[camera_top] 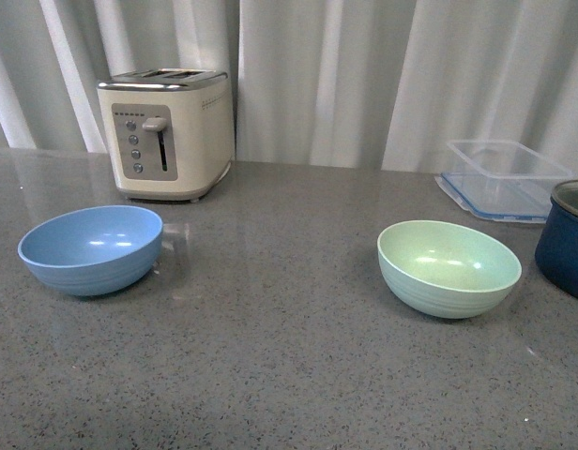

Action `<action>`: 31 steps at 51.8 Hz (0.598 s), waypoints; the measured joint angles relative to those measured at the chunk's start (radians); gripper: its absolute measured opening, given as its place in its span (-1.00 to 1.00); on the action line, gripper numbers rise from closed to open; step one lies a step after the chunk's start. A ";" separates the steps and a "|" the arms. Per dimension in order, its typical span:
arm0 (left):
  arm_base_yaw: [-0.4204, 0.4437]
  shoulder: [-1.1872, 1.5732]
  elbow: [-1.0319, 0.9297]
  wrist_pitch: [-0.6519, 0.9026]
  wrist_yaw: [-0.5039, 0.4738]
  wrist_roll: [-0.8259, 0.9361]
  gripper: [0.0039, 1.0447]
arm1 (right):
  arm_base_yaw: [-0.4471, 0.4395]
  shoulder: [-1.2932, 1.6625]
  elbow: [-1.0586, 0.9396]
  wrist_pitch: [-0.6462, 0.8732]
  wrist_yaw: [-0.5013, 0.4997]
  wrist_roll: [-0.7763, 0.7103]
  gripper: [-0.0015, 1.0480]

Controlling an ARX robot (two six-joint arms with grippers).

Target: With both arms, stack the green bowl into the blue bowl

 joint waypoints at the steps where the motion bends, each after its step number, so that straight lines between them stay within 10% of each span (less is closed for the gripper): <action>1: 0.008 0.021 0.009 0.006 0.013 -0.012 0.88 | 0.000 0.000 0.000 0.000 -0.001 0.000 0.81; 31: 0.112 0.651 0.411 0.162 0.242 -0.220 0.88 | 0.000 0.000 0.000 0.000 -0.001 0.000 0.81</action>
